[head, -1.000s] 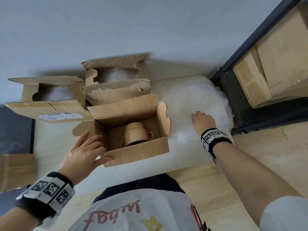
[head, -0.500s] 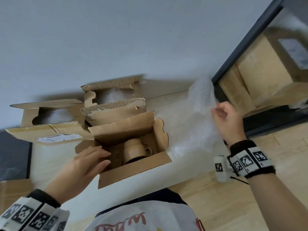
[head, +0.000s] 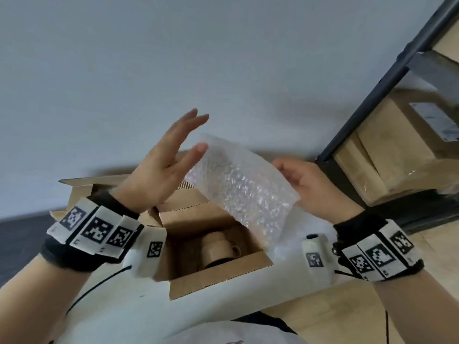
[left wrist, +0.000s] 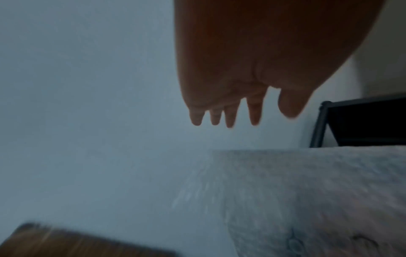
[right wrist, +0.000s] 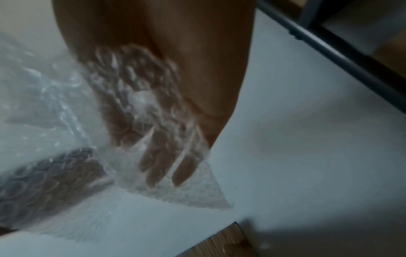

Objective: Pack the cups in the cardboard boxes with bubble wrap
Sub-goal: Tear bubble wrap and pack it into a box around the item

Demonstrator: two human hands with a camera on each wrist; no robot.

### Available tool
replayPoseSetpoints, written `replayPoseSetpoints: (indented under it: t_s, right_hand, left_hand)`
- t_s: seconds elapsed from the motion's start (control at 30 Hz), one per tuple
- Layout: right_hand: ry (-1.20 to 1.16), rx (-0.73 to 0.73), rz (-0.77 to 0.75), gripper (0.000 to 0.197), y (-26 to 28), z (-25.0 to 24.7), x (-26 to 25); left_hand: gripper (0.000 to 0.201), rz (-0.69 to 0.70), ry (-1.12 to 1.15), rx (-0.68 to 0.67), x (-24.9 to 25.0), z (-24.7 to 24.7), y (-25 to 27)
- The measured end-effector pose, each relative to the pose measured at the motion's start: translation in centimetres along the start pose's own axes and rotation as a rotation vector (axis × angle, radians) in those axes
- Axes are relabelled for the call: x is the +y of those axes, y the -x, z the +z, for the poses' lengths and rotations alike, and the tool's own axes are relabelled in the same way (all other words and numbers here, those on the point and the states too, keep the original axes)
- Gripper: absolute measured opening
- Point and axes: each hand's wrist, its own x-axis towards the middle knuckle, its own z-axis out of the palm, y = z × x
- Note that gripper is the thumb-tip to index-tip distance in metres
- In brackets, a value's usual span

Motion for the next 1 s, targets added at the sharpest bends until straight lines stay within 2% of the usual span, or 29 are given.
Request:
replayPoseSetpoints:
  t_s: [0.13,0.2,0.27,0.33,0.4,0.5,0.6,0.67,0.7,0.73,0.77,0.83,0.9,1.0]
  right_hand:
    - [-0.019,-0.074,-0.027,0.01,-1.6,1.0,-0.3]
    - [-0.026,-0.103,-0.023,0.009,-2.0,1.3,-0.5]
    - [-0.025,-0.148,-0.014,0.012,-2.3,1.5,-0.8]
    - [-0.015,-0.201,0.001,0.014,-2.5,1.8,-1.0]
    - [-0.012,-0.225,0.014,0.014,-2.7,2.2,-1.1]
    - [-0.181,-0.202,0.058,0.02,-2.9,2.4,-0.8]
    - [-0.685,-0.161,0.155,0.065,-2.8,2.1,-0.3]
    - [-0.822,-0.168,0.141,0.084,-2.7,2.3,0.3]
    - [-0.8,-0.16,0.148,0.09,-2.6,2.8,0.6]
    - [-0.716,-0.132,0.164,0.088,-2.5,3.4,0.9]
    - [-0.575,-0.086,0.165,0.077,-2.5,4.1,1.1]
    - [-0.378,0.038,0.117,0.047,-2.6,5.3,1.4]
    - [-0.362,0.086,0.083,0.031,-2.7,6.1,1.1]
    - [-0.446,0.058,0.114,0.033,-2.9,6.5,1.5]
  left_hand:
    - [0.045,0.108,-0.292,-0.291,0.7,-1.1,-0.6]
    - [0.053,0.117,-0.348,-0.365,0.5,-1.3,-0.4]
    - [0.054,0.123,-0.381,-0.371,0.2,-1.6,-0.3]
    - [0.046,0.117,-0.385,-0.346,0.0,-1.8,-0.3]
    - [0.028,0.126,-0.392,-0.303,-0.1,-1.8,-0.2]
    - [0.013,0.083,-0.346,-0.178,-0.3,-1.8,0.3]
    - [0.014,-0.069,-0.135,-0.033,-0.6,-2.1,1.0]
    - [0.018,-0.159,0.066,0.046,-0.7,-2.2,1.7]
    - [0.022,-0.193,0.154,0.076,-0.8,-2.1,2.0]
    - [0.025,-0.22,0.222,0.098,-0.9,-1.9,2.4]
    - [0.029,-0.235,0.269,0.124,-1.0,-1.7,2.7]
    - [0.034,-0.246,0.327,0.169,-1.4,-1.2,3.4]
    - [0.029,-0.251,0.365,0.194,-1.8,-0.9,4.1]
    - [0.022,-0.282,0.459,0.193,-2.9,-0.9,5.2]
